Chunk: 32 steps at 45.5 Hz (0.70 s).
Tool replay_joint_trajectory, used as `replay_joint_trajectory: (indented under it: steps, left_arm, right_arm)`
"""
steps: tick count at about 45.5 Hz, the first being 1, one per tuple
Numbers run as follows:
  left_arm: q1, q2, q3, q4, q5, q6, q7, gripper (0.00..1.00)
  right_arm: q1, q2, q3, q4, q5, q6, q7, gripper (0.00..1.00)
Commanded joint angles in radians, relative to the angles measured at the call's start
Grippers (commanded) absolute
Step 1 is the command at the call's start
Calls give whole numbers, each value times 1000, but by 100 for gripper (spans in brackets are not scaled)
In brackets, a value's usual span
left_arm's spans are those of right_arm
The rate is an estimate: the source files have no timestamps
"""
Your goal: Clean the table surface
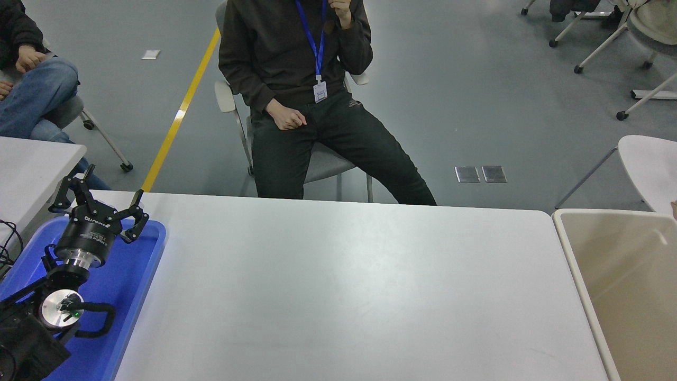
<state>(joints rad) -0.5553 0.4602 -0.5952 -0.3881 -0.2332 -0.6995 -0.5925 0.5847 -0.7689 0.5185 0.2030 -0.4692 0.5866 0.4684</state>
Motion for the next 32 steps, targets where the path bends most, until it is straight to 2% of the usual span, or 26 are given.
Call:
replay_joint_trajectory:
  steps: [1, 13, 24, 32]
  left_arm:
    - [0, 0, 0, 0, 0, 0, 0, 100]
    - [0, 0, 0, 0, 0, 0, -1, 100]
    - [0, 0, 0, 0, 0, 0, 0, 100]
    - [0, 0, 0, 0, 0, 0, 0, 100]
  right_arm:
    - [-43, 83, -12, -102, 75, -7, 26, 0]
    - [-54, 198, -14, -217, 109, -48, 26, 0]
    - [-80, 287, -18, -221, 112, -231, 16, 0]
    - [-98, 332, -17, -223, 112, -298, 16, 0]
